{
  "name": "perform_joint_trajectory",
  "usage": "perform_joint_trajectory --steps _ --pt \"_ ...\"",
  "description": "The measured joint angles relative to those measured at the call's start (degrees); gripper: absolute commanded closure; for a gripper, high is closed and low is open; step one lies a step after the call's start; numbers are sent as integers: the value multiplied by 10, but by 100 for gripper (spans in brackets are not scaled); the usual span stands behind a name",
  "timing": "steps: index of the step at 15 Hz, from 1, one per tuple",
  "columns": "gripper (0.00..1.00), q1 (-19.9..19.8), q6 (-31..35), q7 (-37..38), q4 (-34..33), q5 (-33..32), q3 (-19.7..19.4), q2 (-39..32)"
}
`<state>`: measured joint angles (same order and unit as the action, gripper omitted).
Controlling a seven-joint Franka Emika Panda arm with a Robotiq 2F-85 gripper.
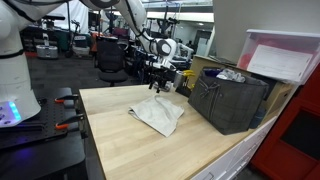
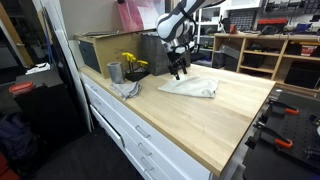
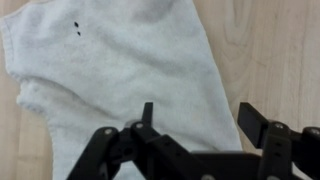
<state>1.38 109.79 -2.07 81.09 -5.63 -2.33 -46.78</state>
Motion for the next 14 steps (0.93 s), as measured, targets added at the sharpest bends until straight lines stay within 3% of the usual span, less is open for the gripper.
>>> perform_joint_trajectory --steps 5,8,9,14 --pt "0 -38 -4 -108 132 -11 1 36" --pt "0 -43 -2 -135 189 -30 1 43" --pt "20 -43 -1 -135 205 -36 1 43" --pt "57 -29 25 -130 260 -48 11 43"
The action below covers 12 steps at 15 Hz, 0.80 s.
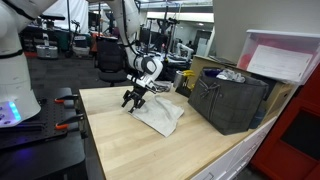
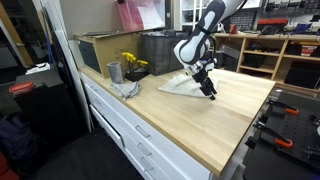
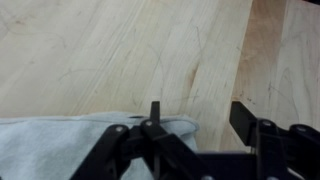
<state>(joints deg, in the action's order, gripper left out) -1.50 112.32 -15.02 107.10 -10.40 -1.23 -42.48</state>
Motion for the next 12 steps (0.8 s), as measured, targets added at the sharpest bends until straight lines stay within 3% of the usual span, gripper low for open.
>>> perform_joint_trajectory --steps 3,6,12 --pt "82 5 14 10 7 0 2 0" --pt "99 5 32 28 7 -11 -7 0" --pt "99 6 104 93 7 -75 -44 4"
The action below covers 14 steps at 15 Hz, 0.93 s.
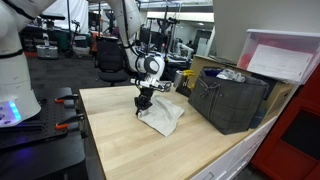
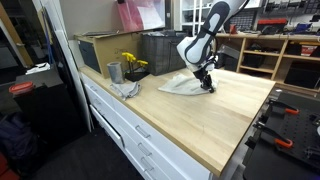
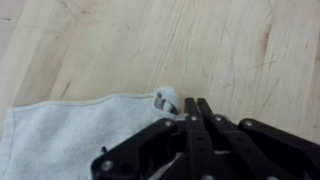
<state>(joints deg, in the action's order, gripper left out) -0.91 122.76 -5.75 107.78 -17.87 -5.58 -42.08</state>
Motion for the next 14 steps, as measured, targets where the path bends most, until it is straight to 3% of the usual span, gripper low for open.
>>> perform_joint_trajectory --steps 5,9,14 --pt "99 -1 -9 16 22 5 -7 29" --pt "99 -1 -72 16 53 31 4 76" --pt "99 0 -158 1 73 64 47 123"
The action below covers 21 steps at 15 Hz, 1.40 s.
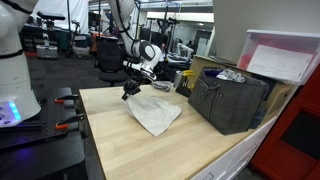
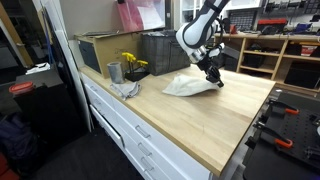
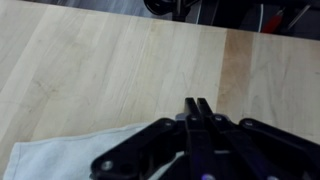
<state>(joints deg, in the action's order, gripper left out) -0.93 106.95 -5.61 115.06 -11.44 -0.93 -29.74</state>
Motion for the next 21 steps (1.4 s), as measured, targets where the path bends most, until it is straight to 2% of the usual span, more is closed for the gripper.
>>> perform_joint_trajectory --steps 1,2,3,4,10,13,19,21 --pt "99 0 -16 -9 2 6 9 6" --pt "79 1 -30 -17 3 10 18 12" --pt "69 2 -42 -24 4 14 25 17" --pt "64 4 -54 -30 5 16 31 21" --pt "18 10 -88 -35 4 27 41 34" --pt "0 4 -84 -24 -4 62 32 37" --pt "0 -27 -13 -17 -63 164 16 30" --pt "0 -26 0 -17 -83 174 17 24"
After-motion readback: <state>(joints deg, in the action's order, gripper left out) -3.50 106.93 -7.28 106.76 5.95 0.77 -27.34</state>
